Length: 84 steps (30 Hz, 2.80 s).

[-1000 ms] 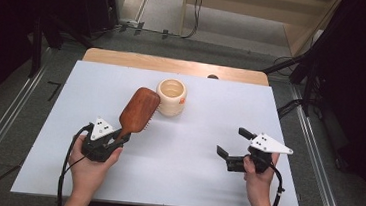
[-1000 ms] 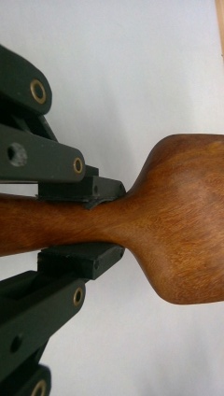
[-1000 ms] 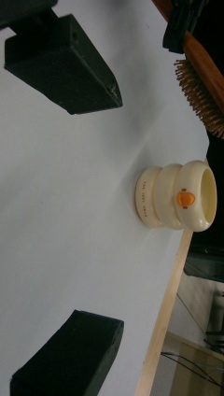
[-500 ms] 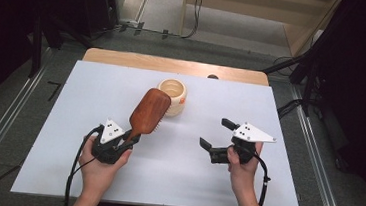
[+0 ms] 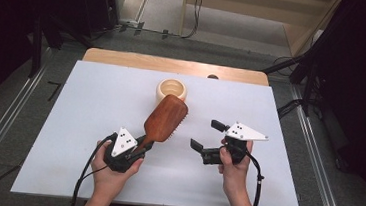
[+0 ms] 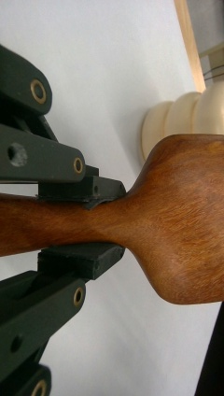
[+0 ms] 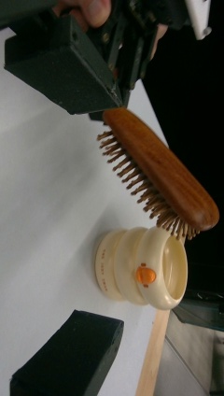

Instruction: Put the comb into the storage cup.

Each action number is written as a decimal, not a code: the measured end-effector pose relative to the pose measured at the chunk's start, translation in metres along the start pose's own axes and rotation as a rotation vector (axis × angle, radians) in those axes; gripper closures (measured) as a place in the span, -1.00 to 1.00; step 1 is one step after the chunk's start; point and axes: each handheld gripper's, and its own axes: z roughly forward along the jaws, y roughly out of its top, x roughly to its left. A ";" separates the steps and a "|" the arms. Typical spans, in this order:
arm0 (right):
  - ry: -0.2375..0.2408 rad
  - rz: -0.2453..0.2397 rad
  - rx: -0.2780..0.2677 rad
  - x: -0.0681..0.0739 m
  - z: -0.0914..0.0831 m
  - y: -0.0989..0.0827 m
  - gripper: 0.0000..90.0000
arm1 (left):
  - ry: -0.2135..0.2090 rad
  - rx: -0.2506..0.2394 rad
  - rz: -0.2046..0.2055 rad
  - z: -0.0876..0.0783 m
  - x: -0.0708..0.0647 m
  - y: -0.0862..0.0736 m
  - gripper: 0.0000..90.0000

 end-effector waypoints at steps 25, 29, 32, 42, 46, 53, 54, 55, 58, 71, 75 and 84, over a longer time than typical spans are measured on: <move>0.026 0.215 0.051 0.015 0.025 -0.007 -1.00 | -0.082 -0.051 0.084 0.012 -0.044 -0.008 0.59; 0.048 0.243 0.062 0.016 0.030 -0.009 -1.00 | -0.085 -0.058 0.087 0.013 -0.047 -0.008 0.59; 0.045 0.272 0.061 0.017 0.032 -0.011 -0.89 | -0.082 -0.064 0.093 0.013 -0.050 -0.008 0.58; 0.099 0.335 0.082 0.018 0.038 -0.014 -0.53 | -0.078 -0.075 0.116 0.014 -0.057 -0.010 0.58; 0.125 0.360 0.083 0.016 0.038 -0.015 -0.32 | -0.076 -0.084 0.117 0.014 -0.057 -0.010 0.58; 0.252 0.472 0.040 0.006 0.037 -0.021 -0.02 | -0.099 -0.084 0.103 0.016 -0.056 -0.010 0.58; 0.261 0.484 0.037 0.005 0.037 -0.022 0.00 | -0.111 -0.080 0.095 0.016 -0.055 -0.009 0.58; 0.273 0.487 0.032 0.005 0.037 -0.022 0.02 | -0.121 -0.082 0.090 0.016 -0.054 -0.009 0.58; 0.294 0.469 0.015 0.006 0.035 -0.022 0.07 | -0.145 -0.091 0.079 0.016 -0.052 -0.009 0.55; 0.211 0.330 -0.038 0.011 0.022 -0.012 0.12 | -0.207 -0.100 0.063 0.007 -0.043 -0.008 -0.54; 0.193 0.286 -0.040 0.013 0.019 -0.009 0.12 | -0.208 -0.123 0.028 -0.001 -0.030 -0.010 -0.72; 0.156 0.226 -0.033 0.017 0.018 -0.005 0.12 | -0.175 -0.133 -0.005 -0.011 -0.015 -0.018 -1.00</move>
